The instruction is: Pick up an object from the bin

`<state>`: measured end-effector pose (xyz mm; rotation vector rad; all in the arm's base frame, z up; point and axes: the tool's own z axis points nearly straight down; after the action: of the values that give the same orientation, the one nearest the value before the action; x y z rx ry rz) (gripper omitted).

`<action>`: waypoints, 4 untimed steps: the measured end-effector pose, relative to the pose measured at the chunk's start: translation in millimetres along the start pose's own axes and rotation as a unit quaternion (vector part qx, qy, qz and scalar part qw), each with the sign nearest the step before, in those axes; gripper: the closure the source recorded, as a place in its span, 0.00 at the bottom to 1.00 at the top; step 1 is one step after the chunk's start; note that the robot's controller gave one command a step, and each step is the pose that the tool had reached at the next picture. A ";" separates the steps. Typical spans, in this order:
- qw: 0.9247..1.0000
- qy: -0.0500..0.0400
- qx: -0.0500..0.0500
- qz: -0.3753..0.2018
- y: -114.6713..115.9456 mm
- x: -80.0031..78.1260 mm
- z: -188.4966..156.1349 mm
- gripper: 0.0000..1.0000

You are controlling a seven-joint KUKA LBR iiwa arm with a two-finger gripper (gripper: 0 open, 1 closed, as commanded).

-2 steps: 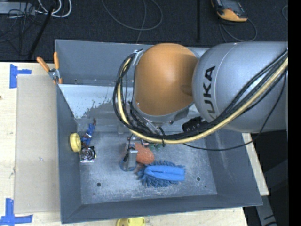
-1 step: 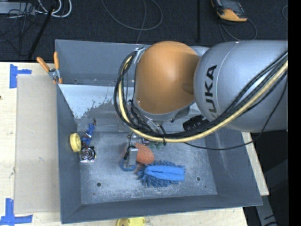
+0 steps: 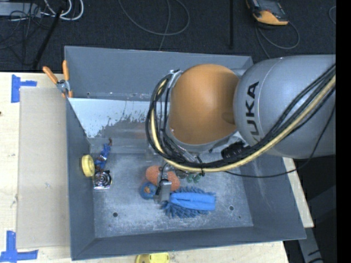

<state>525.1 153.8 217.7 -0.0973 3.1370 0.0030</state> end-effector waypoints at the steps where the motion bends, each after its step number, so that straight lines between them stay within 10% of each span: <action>1: 1.000 0.000 0.001 0.016 -23.2 -23.5 39.3 0.00; 3: 0.998 -0.002 0.001 -0.061 -64.1 -37.4 113.6 0.00; 4: 1.000 0.000 0.000 -0.004 -74.8 -58.3 147.6 1.00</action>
Offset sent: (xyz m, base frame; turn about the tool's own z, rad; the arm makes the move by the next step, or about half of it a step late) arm 0.0140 -0.0653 -0.0830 -0.0791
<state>588.4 83.1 70.1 -0.1103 3.1372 0.0021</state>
